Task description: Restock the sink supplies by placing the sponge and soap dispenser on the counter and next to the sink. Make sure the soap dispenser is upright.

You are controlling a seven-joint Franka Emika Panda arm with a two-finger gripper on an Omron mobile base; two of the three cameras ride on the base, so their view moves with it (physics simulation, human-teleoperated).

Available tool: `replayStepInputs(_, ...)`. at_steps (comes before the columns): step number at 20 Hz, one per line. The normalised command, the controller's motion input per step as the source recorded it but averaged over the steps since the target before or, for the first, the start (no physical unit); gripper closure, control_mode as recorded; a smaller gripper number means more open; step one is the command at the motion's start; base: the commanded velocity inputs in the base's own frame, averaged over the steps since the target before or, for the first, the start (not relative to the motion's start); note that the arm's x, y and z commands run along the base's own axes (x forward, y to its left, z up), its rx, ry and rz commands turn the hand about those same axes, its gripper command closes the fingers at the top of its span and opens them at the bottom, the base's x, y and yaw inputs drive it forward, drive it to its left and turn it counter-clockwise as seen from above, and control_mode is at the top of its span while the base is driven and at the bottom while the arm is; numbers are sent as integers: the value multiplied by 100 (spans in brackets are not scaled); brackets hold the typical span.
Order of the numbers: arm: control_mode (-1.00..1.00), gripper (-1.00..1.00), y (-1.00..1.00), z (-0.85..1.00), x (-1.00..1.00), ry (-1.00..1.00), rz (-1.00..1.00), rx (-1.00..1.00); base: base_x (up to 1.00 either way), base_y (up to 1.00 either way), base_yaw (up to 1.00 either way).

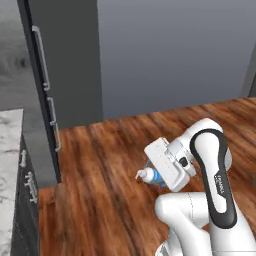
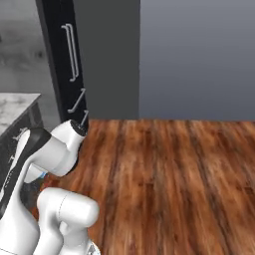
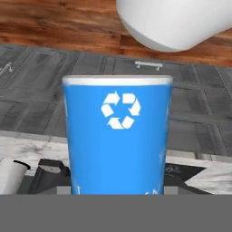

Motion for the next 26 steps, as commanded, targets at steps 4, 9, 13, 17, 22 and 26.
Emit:
replayStepInputs(4,100,100,0,0,0,0,0,0,4,-4,-61)
replayStepInputs(9,100,100,0,0,0,0,0,0,7,-5,-58)
replayStepInputs(13,100,100,0,0,0,0,0,0,9,-8,-59)
replayStepInputs(17,100,100,0,0,0,0,0,0,18,-13,-59)
replayStepInputs(22,100,100,0,0,0,0,0,0,35,-32,-57)
replayStepInputs(26,100,100,0,0,0,0,0,0,54,-42,-53)
